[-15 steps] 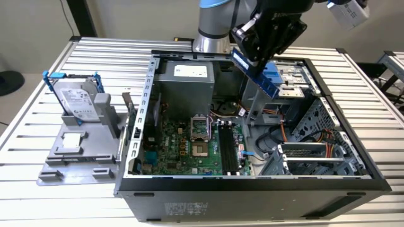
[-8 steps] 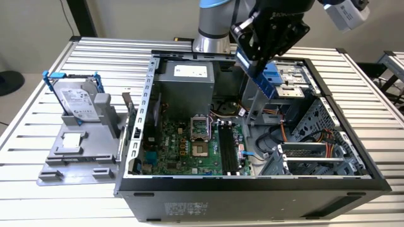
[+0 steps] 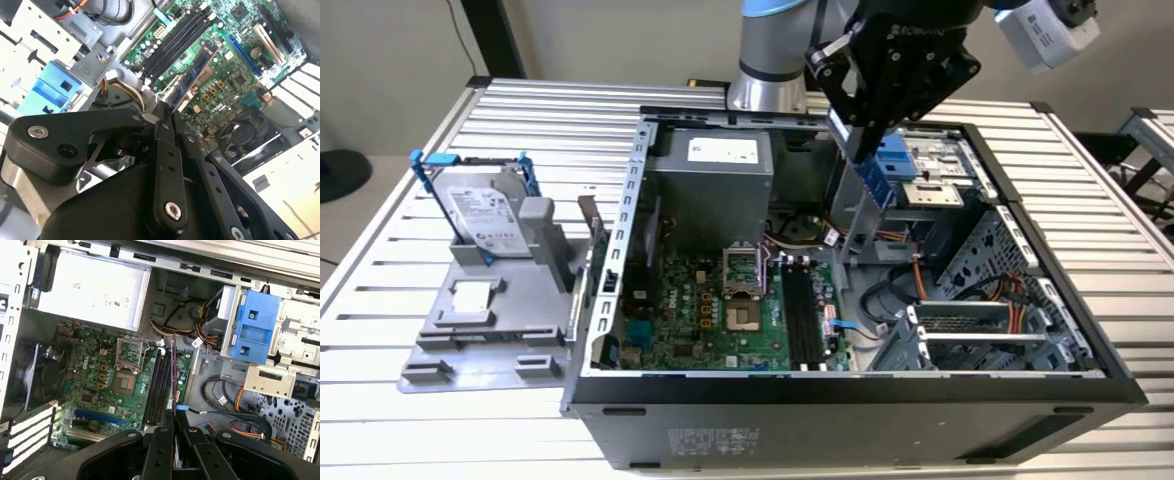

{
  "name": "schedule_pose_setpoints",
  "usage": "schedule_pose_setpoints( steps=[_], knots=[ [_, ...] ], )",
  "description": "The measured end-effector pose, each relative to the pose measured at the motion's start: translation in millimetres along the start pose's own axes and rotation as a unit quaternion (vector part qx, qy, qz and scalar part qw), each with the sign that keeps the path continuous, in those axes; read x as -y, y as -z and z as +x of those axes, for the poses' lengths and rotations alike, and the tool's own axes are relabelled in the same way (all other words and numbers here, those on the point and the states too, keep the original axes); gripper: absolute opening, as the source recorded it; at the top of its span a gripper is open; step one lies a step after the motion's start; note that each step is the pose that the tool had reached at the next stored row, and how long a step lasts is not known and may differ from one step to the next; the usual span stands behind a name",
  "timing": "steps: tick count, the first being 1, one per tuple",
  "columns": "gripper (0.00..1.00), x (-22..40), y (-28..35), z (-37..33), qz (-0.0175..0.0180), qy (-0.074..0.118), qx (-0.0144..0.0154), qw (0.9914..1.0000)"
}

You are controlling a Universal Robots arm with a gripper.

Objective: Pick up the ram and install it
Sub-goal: 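Insert the ram into the slot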

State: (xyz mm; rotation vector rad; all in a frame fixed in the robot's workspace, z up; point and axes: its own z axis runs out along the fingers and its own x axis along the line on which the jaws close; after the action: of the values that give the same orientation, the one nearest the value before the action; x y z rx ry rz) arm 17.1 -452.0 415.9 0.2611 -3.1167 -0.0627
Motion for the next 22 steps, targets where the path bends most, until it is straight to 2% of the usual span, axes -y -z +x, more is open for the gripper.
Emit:
schedule_pose_setpoints(
  steps=[3,4,8,16,22],
  knots=[
    [0.00,0.0,0.0,-0.1,-0.0002,-0.024,0.0009,0.99972],
    [0.00,0.0,0.0,-0.3,-0.0002,-0.025,0.0010,0.99969],
    [0.00,0.1,-0.3,-0.6,-0.0002,-0.027,0.0010,0.99965],
    [0.00,0.2,-11.6,-0.8,-0.0002,-0.027,0.0010,0.99965],
    [0.00,0.2,-12.4,-0.9,-0.0002,-0.027,0.0011,0.99965]
  ],
)
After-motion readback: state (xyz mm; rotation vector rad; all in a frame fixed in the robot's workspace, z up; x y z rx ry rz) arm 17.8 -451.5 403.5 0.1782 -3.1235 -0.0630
